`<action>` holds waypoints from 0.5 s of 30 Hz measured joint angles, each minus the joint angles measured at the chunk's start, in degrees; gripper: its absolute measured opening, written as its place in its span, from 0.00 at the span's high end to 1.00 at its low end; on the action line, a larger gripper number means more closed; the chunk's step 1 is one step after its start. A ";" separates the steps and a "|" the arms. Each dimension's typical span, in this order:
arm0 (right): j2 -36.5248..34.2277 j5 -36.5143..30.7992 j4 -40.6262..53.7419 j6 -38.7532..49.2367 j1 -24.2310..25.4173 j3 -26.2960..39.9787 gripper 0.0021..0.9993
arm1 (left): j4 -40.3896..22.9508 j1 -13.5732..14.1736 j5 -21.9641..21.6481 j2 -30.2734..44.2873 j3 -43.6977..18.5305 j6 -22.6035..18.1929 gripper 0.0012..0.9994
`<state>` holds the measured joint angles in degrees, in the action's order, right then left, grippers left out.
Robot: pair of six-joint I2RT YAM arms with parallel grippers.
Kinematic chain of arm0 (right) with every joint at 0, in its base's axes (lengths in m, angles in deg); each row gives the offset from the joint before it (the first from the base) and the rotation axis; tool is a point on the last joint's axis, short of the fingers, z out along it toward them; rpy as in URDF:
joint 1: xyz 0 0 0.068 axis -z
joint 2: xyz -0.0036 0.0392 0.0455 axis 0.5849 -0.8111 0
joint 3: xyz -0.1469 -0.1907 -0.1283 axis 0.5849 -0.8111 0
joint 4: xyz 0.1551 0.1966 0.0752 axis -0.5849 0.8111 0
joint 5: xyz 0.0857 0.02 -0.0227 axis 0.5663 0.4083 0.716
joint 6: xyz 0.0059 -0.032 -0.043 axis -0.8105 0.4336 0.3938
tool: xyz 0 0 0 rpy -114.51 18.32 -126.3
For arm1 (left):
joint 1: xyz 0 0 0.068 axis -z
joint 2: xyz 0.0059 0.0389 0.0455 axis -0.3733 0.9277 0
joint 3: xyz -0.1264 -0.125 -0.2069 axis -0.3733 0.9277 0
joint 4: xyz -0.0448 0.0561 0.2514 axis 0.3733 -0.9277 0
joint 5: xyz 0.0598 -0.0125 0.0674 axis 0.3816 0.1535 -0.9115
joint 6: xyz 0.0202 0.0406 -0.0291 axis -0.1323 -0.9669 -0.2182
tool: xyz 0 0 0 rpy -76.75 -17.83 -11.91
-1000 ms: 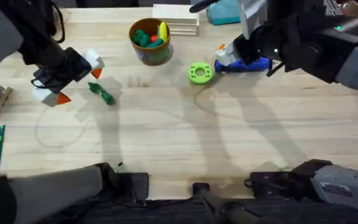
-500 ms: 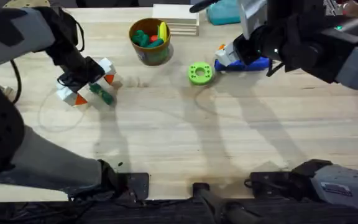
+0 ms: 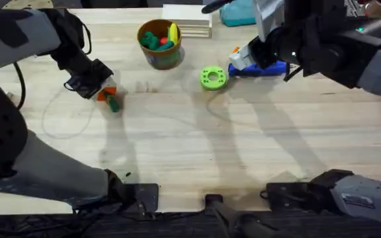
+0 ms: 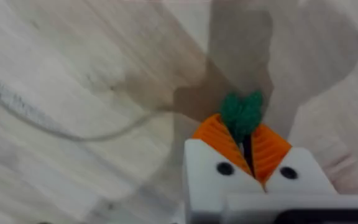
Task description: Pick up the gripper from the table and insert it into the empty holder that is missing its gripper. Then pick up a screw, insert it into the mounting hole, and use the screwdriver to tighten it. Finally, clean up the table by picking up the vegetable and placing it into the bucket.
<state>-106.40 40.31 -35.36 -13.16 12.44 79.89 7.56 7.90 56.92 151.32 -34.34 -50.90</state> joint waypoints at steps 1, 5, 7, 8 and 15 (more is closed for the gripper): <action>0.00 0.02 0.00 0.00 0.00 -0.01 0.03 | -0.74 0.00 0.04 -0.02 0.00 0.00 0.98; 0.00 0.00 0.00 0.00 0.00 -0.01 0.03 | -5.85 -0.02 2.43 -0.58 -0.36 0.09 0.98; 0.00 0.00 0.00 0.00 0.00 0.00 0.03 | -7.50 0.00 4.97 -1.75 -1.12 0.22 0.98; 0.00 0.00 0.00 0.00 0.00 0.01 0.03 | -7.63 0.09 6.83 -3.00 -1.95 0.22 0.98; 0.00 0.02 0.00 0.00 0.00 -0.01 0.03 | 1.20 4.14 17.26 -12.57 -6.55 -3.15 0.98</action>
<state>-106.40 40.33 -35.36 -13.16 12.44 79.88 8.76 12.03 74.17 138.75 -40.89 -54.06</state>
